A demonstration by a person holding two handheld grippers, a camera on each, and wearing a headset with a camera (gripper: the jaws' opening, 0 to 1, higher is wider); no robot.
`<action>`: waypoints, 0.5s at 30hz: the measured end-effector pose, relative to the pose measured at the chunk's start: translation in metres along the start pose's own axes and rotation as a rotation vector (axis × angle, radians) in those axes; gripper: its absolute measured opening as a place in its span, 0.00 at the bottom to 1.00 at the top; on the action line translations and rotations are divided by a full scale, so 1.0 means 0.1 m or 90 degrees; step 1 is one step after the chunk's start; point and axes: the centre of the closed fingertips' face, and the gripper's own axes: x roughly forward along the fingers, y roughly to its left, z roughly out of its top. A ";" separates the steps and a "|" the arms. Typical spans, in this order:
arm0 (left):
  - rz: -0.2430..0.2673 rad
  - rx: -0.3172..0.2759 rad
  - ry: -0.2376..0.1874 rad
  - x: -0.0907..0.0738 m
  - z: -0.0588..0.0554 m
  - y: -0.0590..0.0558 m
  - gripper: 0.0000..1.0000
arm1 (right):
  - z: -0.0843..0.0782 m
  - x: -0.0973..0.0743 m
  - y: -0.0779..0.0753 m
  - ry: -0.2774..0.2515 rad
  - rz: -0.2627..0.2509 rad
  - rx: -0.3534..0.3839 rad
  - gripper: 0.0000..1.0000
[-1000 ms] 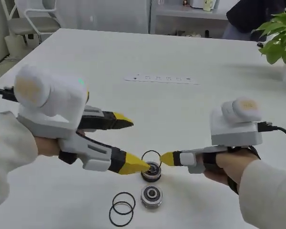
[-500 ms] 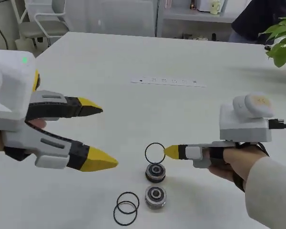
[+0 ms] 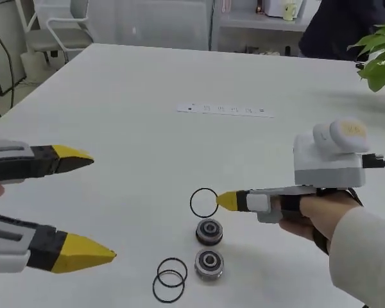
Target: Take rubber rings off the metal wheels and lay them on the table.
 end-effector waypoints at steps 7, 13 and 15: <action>0.008 -0.037 0.013 -0.01 -0.22 -0.08 0.79 | 0.04 -0.01 0.07 0.000 0.011 -0.012 0.00; 0.021 -0.081 0.002 0.02 -0.32 -0.15 0.80 | 0.10 -0.01 0.15 -0.005 0.025 -0.019 0.00; 0.020 -0.086 0.002 0.04 -0.34 -0.19 0.80 | 0.12 0.00 0.19 -0.006 0.031 -0.024 0.00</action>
